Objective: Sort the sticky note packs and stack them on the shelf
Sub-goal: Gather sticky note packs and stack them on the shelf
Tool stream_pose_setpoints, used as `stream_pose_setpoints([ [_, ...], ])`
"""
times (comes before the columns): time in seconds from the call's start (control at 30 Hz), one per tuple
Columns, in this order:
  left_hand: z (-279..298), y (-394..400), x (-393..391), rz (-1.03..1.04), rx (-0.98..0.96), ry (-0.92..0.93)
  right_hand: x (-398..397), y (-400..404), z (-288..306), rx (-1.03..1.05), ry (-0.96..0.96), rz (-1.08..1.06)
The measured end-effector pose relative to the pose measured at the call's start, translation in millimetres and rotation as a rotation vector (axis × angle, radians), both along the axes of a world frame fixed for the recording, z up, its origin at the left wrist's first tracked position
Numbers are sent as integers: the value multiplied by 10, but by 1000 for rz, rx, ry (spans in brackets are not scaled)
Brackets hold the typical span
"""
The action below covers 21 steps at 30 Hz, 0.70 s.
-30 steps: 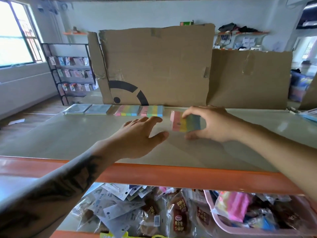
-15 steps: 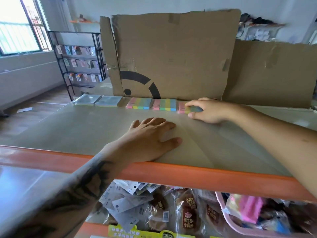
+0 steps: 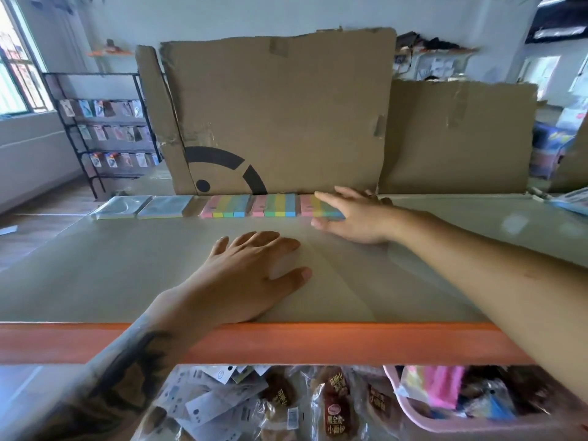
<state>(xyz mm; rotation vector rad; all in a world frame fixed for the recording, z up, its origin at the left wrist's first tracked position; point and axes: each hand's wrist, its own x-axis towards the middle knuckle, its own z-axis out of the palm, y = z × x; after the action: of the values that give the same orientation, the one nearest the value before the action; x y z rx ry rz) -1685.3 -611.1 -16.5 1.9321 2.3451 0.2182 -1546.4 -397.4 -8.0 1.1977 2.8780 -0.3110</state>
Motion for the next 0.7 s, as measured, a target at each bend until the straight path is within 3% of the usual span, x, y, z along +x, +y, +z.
stream_pose_setpoints([
  [0.17, 88, 227, 468, 25, 3, 11, 686, -92, 71, 74, 18, 48],
  [0.27, 126, 525, 964, 13, -24, -78, 1392, -2, 91, 108, 4, 30],
  [0.7, 177, 1873, 3407, -93, 73, -211, 4377, 999, 255, 270, -22, -60],
])
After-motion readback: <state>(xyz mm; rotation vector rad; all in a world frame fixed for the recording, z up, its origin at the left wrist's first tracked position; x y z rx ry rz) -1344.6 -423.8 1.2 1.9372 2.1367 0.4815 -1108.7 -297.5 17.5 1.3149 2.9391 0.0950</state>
